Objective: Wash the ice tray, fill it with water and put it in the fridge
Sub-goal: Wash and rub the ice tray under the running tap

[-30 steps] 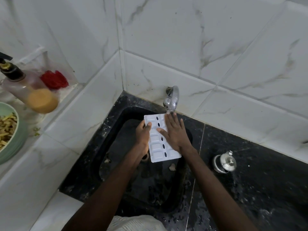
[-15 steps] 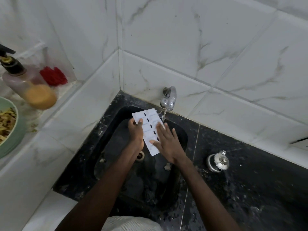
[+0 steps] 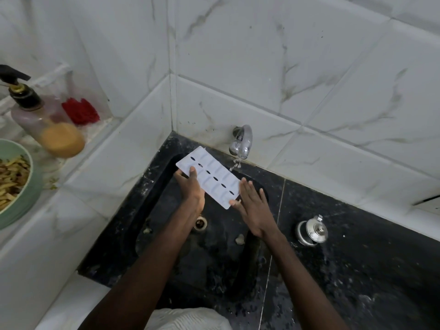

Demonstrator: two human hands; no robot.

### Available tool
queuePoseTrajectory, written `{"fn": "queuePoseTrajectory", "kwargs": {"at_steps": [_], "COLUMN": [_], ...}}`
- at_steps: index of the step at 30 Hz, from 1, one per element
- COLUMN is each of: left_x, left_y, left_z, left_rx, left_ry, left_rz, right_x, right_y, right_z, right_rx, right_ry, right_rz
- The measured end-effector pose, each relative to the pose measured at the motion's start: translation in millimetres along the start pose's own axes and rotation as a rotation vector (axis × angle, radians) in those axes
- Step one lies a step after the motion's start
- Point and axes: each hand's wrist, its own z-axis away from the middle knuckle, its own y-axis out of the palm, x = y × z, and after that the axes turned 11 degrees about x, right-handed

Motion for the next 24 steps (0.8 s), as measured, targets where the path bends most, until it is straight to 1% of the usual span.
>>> {"fn": "queuePoseTrajectory", "kwargs": {"at_steps": [2,6,8,10,14,16,18,21,24], "left_x": [4.4,2.7,-0.5,-0.8,5.5,11.6,15.4,17.7,17.5], "left_y": [-0.8,-5.0,-7.3,-9.9,-9.1,-8.2,-4.5,-1.2,-2.3], "left_z": [0.4,-4.3,-7.4,-10.5,-9.9,-8.2,-4.5,-5.3,-6.1], "left_rx": [-0.008,-0.057,-0.064,-0.075,-0.116,-0.144,-0.153,-0.141,-0.069], "left_ry": [0.006,0.056,0.056,0.037,-0.057,-0.101,-0.124,-0.113,-0.151], "left_rz": [0.011,0.055,0.090,0.092,0.152,0.183,0.191,0.224,0.268], "right_x": [-4.4,3.3,-1.8,-2.2,7.0,12.7,21.1,27.5,27.2], "right_y": [-1.4,5.0,9.2,10.2,8.0,6.0,2.1,-4.4,-8.3], "right_z": [-6.5,-6.6,-1.2,2.1,-13.2,-26.6,-35.3,-42.6,-49.9], "right_rx": [-0.005,0.000,0.007,-0.030,-0.220,-0.234,-0.255,-0.324,-0.331], "right_ry": [0.045,-0.014,0.006,0.072,0.225,0.216,0.164,0.170,0.199], "right_rz": [-0.064,-0.114,-0.167,-0.368,-0.914,-1.145,-1.228,-1.244,-1.318]}}
